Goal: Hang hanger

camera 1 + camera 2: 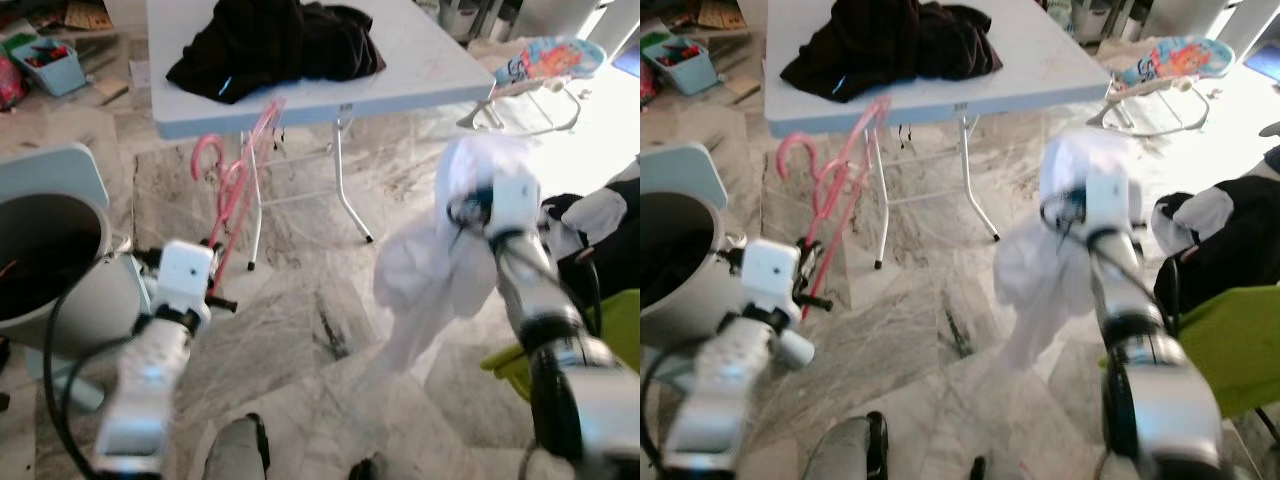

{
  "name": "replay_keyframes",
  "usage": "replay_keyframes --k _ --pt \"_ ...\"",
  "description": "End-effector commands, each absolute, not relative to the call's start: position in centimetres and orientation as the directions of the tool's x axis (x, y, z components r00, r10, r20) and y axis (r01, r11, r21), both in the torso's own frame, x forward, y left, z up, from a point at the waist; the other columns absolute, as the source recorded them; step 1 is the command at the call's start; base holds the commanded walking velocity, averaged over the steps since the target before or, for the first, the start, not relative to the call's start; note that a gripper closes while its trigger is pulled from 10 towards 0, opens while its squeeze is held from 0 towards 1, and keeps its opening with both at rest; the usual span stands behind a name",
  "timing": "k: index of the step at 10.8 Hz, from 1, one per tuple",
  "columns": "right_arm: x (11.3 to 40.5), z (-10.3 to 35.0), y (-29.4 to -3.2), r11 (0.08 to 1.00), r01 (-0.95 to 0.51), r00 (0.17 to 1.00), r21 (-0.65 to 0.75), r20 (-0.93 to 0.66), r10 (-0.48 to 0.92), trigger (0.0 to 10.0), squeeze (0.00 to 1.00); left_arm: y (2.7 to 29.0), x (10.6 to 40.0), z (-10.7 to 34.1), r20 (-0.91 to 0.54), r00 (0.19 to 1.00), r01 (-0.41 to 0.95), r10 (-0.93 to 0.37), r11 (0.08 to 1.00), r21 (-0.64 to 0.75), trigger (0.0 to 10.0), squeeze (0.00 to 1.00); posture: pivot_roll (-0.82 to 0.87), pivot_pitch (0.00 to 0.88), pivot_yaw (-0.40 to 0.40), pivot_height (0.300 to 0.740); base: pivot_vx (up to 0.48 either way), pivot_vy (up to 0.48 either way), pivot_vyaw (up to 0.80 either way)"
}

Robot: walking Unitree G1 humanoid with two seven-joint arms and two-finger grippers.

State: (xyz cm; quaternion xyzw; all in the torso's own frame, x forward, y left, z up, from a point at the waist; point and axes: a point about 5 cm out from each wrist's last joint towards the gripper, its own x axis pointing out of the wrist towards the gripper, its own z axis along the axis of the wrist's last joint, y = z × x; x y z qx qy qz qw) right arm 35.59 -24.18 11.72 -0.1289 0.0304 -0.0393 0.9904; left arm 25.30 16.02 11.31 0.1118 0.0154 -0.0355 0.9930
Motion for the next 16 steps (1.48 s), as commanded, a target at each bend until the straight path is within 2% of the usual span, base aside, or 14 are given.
replay_keyframes --k 1,3,4,6,7,8,9,10,11,13,14,15,16 --pt "35.3 13.2 -24.1 0.97 0.04 0.999 -0.241 0.033 -0.033 0.0 0.0 15.6 25.0 11.9 0.003 1.0 0.026 -0.027 0.977 0.213 10.0 0.0 0.05 0.063 -0.049 0.74 0.0 0.0 0.0" --pt "29.9 11.0 -22.4 0.975 -0.099 0.994 -0.198 0.016 0.105 0.0 0.0 16.3 23.6 11.5 0.0 1.0 0.014 -0.015 0.977 0.211 10.0 0.0 0.02 0.062 -0.038 0.74 0.0 0.0 0.0" --pt "28.5 10.4 -22.1 0.968 -0.105 0.994 -0.23 0.001 0.108 0.0 0.0 16.3 23.0 11.1 -0.017 0.998 0.057 -0.054 0.974 0.221 10.0 0.0 0.01 0.065 -0.034 0.74 0.0 0.0 0.0" --pt "25.5 9.7 -21.3 0.981 -0.102 0.995 -0.165 -0.036 0.097 0.0 0.0 16.1 21.7 11.0 -0.033 0.997 0.074 -0.068 0.975 0.21 10.0 0.0 0.01 0.072 -0.049 0.74 0.0 0.0 0.0" --pt "23.4 9.6 -20.1 0.985 -0.099 0.994 -0.143 -0.052 0.093 0.0 0.0 15.9 20.8 11.0 -0.033 0.998 0.062 -0.057 0.976 0.21 10.0 0.0 0.0 0.069 -0.032 0.74 0.0 0.0 0.0" --pt "23.6 10.2 -19.4 0.992 -0.07 0.997 -0.108 -0.031 0.067 7.3 0.0 16.3 20.6 11.2 -0.018 1.0 0.028 -0.024 0.978 0.207 10.0 0.0 0.0 0.069 -0.025 0.74 0.0 0.0 0.0" --pt "24.2 10.3 -19.3 0.996 -0.047 0.998 -0.071 -0.05 0.043 10.0 0.0 16.6 20.7 11.3 -0.018 1.0 0.011 -0.008 0.981 0.194 10.0 0.0 0.01 0.065 -0.025 0.74 0.0 0.0 0.0" --pt "24.8 10.4 -18.4 0.996 -0.085 0.994 -0.026 -0.066 0.083 10.0 0.0 16.7 21.1 11.7 -0.001 1.0 0.013 -0.014 0.986 0.168 10.0 0.0 0.01 0.063 -0.025 0.74 0.0 0.0 0.0" --pt "24.9 10.8 -17.2 0.98 -0.152 0.988 -0.126 -0.048 0.147 10.0 0.0 16.7 21.5 12.3 0.021 0.999 0.025 -0.029 0.987 0.157 10.0 0.0 0.02 0.061 -0.031 0.74 0.0 0.0 0.0" --pt "24.6 10.2 -16.1 0.974 -0.227 0.965 -0.005 -0.139 0.224 10.0 0.0 16.6 21.7 12.5 0.037 0.999 0.025 -0.031 0.987 0.16 10.0 0.0 0.02 0.06 -0.032 0.74 0.142 0.0 0.0" --pt "24.8 10.4 -16.2 0.963 -0.226 0.972 -0.149 -0.105 0.211 10.0 0.0 16.5 21.9 12.6 0.042 0.999 0.026 -0.033 0.988 0.155 10.0 0.0 0.01 0.06 -0.036 0.74 0.368 0.0 0.0" --pt "24.8 10.8 -16.2 0.972 -0.225 0.971 -0.069 -0.095 0.218 10.0 0.0 16.4 21.9 12.6 0.044 0.998 0.031 -0.038 0.988 0.151 10.0 0.0 0.01 0.059 -0.037 0.74 0.401 0.0 0.0" --pt "25.0 11.4 -16.3 0.969 -0.237 0.97 -0.074 -0.066 0.233 10.0 0.0 16.3 22.0 12.6 0.044 0.998 0.032 -0.039 0.989 0.148 10.0 0.0 0.01 0.059 -0.038 0.74 0.398 0.0 0.0"
